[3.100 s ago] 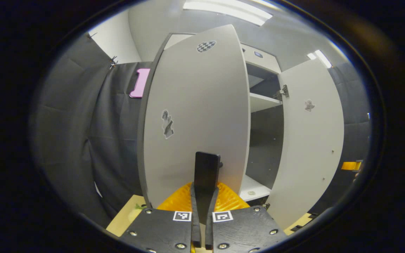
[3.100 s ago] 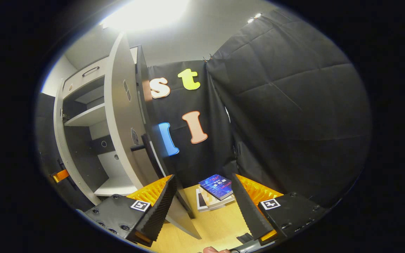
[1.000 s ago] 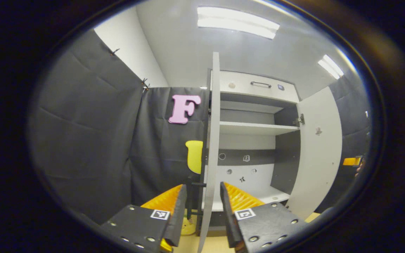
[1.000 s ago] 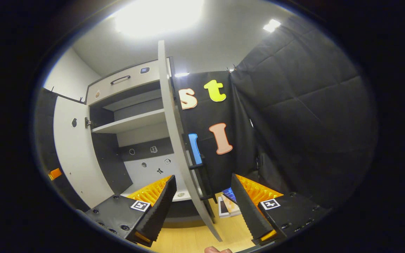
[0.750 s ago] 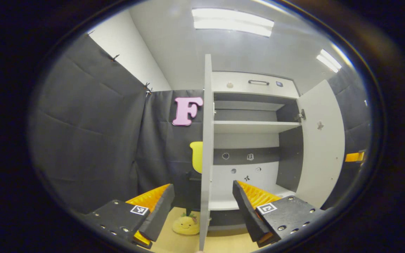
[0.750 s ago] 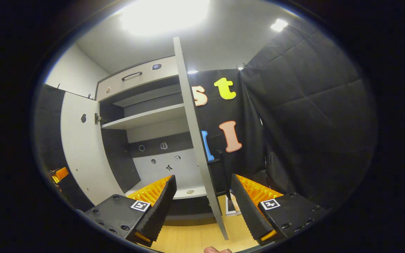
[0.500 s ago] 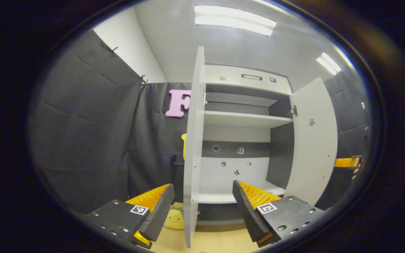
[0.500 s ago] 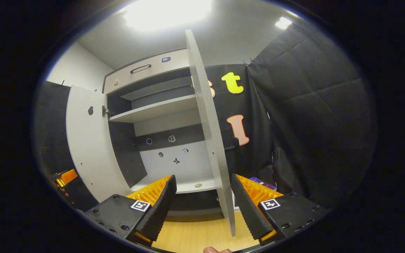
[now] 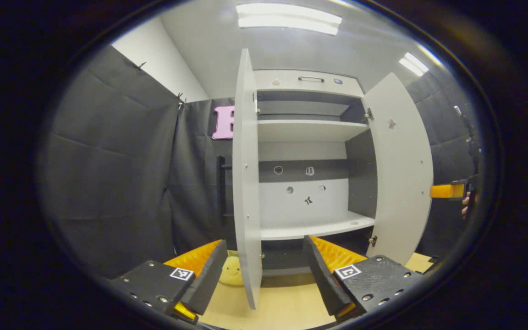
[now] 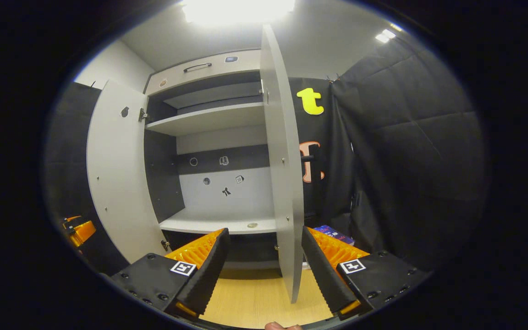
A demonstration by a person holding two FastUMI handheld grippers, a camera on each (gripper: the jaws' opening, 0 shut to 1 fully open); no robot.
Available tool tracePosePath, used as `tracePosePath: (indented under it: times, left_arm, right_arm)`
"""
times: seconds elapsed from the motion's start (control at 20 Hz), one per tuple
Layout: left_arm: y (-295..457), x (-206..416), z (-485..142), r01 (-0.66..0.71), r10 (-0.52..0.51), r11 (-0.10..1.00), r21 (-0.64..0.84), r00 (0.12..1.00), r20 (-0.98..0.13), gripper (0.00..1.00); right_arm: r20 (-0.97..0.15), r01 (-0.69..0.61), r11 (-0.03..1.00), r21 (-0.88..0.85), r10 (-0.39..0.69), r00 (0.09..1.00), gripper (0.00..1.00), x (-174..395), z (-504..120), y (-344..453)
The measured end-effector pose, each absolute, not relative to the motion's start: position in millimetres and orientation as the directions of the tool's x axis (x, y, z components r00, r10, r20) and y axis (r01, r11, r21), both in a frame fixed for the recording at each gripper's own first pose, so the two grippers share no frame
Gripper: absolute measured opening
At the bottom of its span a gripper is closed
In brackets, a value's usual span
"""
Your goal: Open the right door of the double-door shoe cabinet with the right hand, and open the left door with the left hand.
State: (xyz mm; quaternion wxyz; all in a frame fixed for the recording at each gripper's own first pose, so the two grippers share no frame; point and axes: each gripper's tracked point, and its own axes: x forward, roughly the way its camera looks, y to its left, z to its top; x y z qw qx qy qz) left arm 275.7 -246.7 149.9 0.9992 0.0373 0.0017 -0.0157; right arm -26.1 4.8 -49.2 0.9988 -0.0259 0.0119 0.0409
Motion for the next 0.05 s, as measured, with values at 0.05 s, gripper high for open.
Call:
tracePosePath:
  times: [0.05]
  left_arm:
    - [-251.2,273.6,146.1,0.035,-0.034,0.997,0.063,0.999,-0.020,0.96]
  right_arm:
    - [-0.030,-0.079,0.996,-0.044,0.078,0.996,0.98,-26.0,-53.7,5.6]
